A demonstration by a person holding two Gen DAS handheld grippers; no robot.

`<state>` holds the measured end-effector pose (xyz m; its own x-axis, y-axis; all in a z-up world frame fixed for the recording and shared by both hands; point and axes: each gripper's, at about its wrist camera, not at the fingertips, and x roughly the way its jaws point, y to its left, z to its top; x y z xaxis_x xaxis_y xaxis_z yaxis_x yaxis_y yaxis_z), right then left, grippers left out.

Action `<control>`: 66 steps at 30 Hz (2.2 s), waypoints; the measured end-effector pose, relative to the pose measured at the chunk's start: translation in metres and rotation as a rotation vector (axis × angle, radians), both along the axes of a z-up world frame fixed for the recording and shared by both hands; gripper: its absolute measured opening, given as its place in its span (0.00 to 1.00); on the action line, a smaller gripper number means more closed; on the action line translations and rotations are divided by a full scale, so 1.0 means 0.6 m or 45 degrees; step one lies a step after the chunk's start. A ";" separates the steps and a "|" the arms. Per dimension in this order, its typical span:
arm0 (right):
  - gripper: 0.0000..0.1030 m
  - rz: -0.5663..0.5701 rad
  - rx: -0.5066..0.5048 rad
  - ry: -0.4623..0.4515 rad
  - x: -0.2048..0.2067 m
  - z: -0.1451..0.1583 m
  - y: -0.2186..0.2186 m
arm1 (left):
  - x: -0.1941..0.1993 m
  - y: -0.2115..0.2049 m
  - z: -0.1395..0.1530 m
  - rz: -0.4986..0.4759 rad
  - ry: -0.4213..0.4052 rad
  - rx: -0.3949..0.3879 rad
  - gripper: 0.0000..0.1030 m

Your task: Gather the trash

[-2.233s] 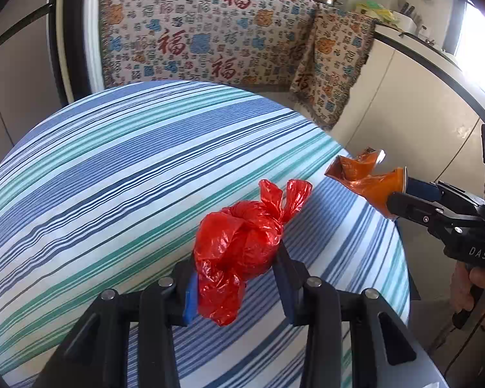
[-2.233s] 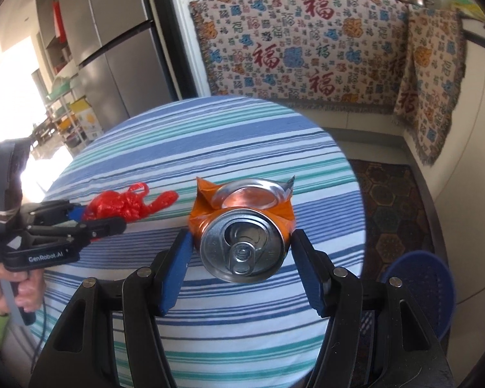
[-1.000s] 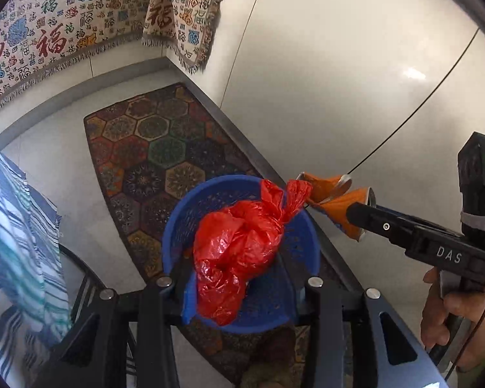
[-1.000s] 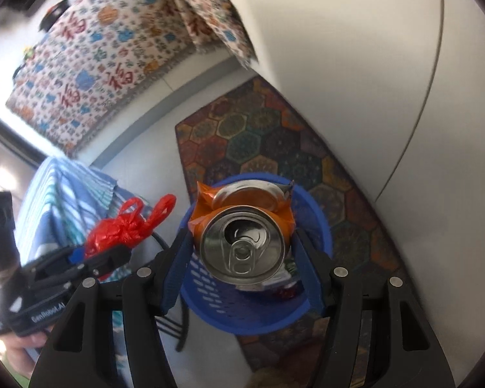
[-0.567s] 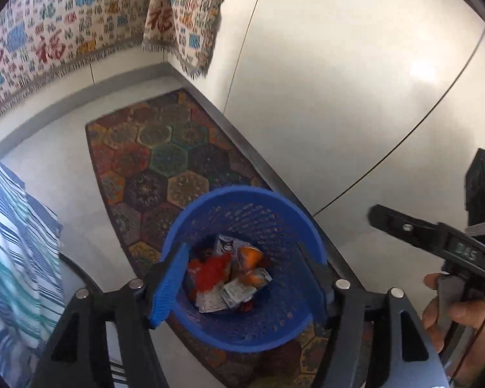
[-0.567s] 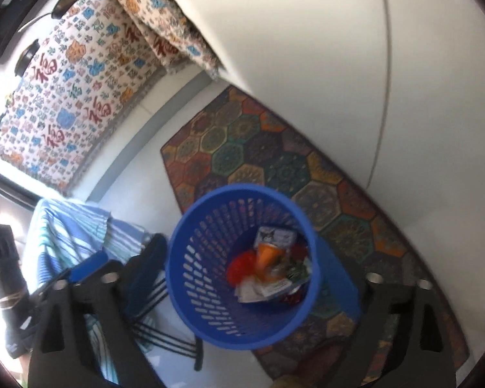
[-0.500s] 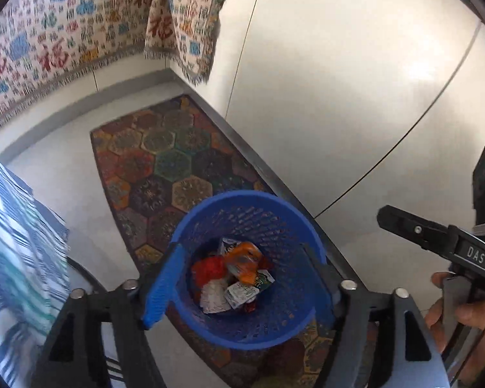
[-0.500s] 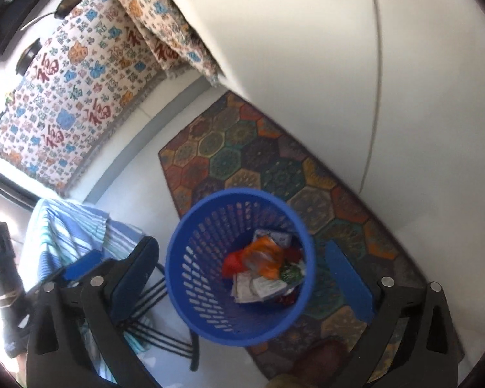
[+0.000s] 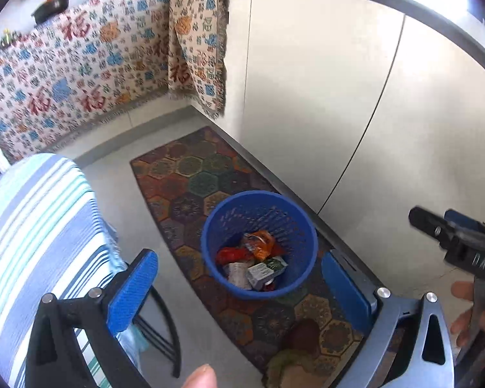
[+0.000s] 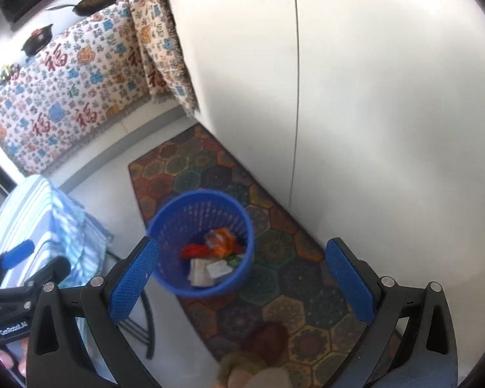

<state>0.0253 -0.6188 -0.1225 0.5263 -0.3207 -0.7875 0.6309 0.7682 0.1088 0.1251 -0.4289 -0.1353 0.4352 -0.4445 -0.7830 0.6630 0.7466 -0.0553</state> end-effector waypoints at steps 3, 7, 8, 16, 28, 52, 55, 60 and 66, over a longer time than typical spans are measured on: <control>1.00 0.002 -0.073 0.036 -0.003 -0.002 0.027 | -0.014 0.016 0.014 0.020 0.004 -0.009 1.00; 1.00 0.040 -0.104 0.068 -0.006 -0.007 0.047 | -0.016 0.033 0.023 0.032 0.059 -0.074 1.00; 1.00 0.050 -0.106 0.067 -0.007 -0.008 0.052 | -0.016 0.035 0.025 0.051 0.033 -0.058 1.00; 1.00 0.108 -0.128 0.058 -0.006 -0.015 0.078 | -0.014 0.044 0.023 0.106 0.000 0.020 1.00; 1.00 0.183 -0.144 0.098 0.006 -0.027 0.100 | -0.005 0.042 0.016 0.100 -0.002 0.060 1.00; 1.00 0.180 -0.112 0.094 0.002 -0.032 0.089 | -0.010 0.024 0.003 0.064 0.002 0.091 1.00; 1.00 0.178 -0.109 0.093 0.002 -0.032 0.087 | -0.010 0.024 0.003 0.065 0.001 0.091 1.00; 1.00 0.179 -0.109 0.095 0.003 -0.033 0.089 | -0.008 0.023 0.005 0.062 0.003 0.089 1.00; 1.00 0.180 -0.103 0.094 0.003 -0.033 0.087 | -0.006 0.021 0.002 0.058 0.008 0.091 1.00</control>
<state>0.0273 -0.5663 -0.1423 0.5121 -0.3112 -0.8005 0.5200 0.8542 0.0006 0.1212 -0.4162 -0.1339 0.4484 -0.3669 -0.8150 0.6279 0.7783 -0.0049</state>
